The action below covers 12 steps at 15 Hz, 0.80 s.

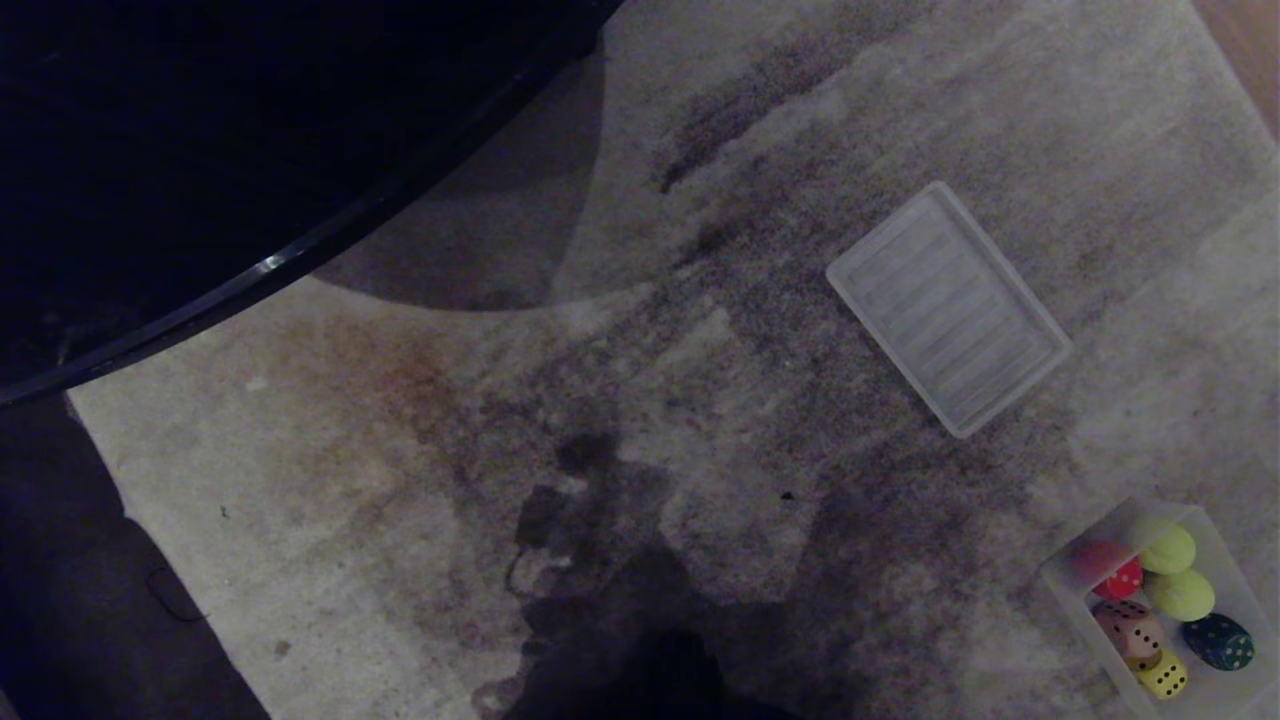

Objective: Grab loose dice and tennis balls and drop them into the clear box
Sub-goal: Close the lid

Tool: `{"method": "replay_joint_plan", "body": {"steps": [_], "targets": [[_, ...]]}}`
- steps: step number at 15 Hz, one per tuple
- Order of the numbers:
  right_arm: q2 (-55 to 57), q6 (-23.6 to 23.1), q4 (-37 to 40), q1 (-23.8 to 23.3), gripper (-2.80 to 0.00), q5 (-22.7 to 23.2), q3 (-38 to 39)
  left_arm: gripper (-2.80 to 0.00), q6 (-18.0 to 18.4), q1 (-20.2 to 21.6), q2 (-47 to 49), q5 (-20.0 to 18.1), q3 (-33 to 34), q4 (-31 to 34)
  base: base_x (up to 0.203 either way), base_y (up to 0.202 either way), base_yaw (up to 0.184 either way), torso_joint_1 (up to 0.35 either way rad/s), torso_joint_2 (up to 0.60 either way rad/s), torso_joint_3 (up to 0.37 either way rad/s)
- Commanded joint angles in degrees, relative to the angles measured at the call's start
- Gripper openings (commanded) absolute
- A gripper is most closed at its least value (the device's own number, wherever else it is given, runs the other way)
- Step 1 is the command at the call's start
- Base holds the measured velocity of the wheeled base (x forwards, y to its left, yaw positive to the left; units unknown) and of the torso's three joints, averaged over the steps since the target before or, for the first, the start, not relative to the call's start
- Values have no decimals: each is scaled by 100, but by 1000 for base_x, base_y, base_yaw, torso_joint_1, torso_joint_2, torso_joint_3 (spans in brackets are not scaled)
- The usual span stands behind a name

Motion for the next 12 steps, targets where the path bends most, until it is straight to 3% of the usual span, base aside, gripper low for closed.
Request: {"method": "replay_joint_plan", "body": {"steps": [1, 6, 12], "targets": [[650, 93, 73, -25, -280, -10, -548, -280, -6, 0, -2, 5, 9, 0, 0, 0, 0, 0, 0, 0], [3575, 822, -13, -192, -280, -182, -1788, -280, -6, 0, -2, 5, 9, 0, 0, 0, 0, 0, 0, 0], [7461, 1533, -2826, -412, -280, -801, -2190, -280, -6, 0, -2, 5, 9, 0, 0, 0, 0, 0, 0, 0]]}}
